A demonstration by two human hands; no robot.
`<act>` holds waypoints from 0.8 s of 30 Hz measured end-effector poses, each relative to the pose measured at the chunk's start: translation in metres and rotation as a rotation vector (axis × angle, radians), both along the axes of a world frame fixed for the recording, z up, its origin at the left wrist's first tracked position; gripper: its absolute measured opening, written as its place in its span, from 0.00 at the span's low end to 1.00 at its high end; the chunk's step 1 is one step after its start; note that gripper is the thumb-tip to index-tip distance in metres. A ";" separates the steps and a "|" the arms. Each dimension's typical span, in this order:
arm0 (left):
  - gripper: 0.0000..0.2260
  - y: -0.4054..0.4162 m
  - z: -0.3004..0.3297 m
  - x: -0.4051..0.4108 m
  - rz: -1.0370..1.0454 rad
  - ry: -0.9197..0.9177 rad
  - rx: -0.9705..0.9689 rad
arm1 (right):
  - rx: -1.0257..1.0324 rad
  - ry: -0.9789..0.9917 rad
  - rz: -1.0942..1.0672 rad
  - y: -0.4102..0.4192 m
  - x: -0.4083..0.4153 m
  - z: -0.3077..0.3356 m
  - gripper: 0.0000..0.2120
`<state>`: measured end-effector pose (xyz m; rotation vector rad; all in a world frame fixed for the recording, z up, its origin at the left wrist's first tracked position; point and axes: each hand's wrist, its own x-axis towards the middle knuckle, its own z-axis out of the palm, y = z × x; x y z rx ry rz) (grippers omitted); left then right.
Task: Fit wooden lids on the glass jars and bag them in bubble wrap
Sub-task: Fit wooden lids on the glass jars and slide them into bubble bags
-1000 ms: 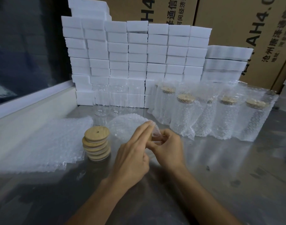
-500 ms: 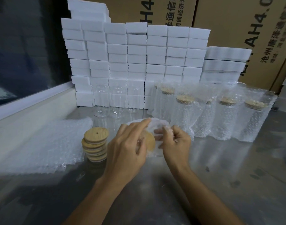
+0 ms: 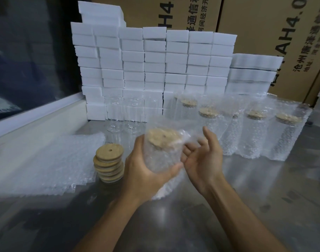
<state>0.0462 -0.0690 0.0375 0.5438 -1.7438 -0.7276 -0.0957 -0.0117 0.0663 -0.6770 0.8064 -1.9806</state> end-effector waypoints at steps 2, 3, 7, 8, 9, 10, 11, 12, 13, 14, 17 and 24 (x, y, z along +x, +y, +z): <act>0.29 -0.001 0.003 0.000 -0.047 0.134 0.127 | 0.010 0.237 -0.055 0.003 0.006 0.002 0.19; 0.32 -0.001 0.003 -0.001 -0.081 0.183 0.211 | 0.034 0.406 -0.102 0.003 0.011 0.000 0.22; 0.36 -0.003 0.007 0.002 -0.224 0.303 0.449 | 0.021 0.925 -0.104 0.001 0.031 -0.016 0.36; 0.32 -0.004 0.009 0.003 -0.280 0.300 0.448 | 0.007 0.972 -0.110 0.000 0.034 -0.018 0.35; 0.28 -0.004 0.010 0.005 -0.329 0.281 0.441 | -0.019 0.981 -0.119 0.000 0.036 -0.018 0.34; 0.26 -0.004 0.011 0.005 -0.368 0.251 0.426 | -0.051 0.953 -0.124 0.000 0.037 -0.017 0.31; 0.25 -0.003 0.011 0.005 -0.399 0.218 0.399 | -0.078 0.898 -0.126 0.001 0.038 -0.015 0.29; 0.23 -0.002 0.010 0.005 -0.422 0.184 0.370 | -0.088 0.830 -0.138 0.000 0.038 -0.013 0.27; 0.22 0.000 0.011 0.003 -0.444 0.150 0.347 | -0.075 0.768 -0.170 0.001 0.038 -0.010 0.25; 0.21 0.002 0.011 0.002 -0.461 0.120 0.329 | -0.061 0.730 -0.211 0.002 0.037 -0.006 0.23; 0.22 0.007 0.011 -0.001 -0.481 0.059 0.278 | -0.131 0.634 -0.295 0.006 0.037 0.003 0.13; 0.21 0.002 0.006 0.002 -0.523 0.055 0.406 | -0.120 0.638 -0.387 0.007 0.043 0.005 0.18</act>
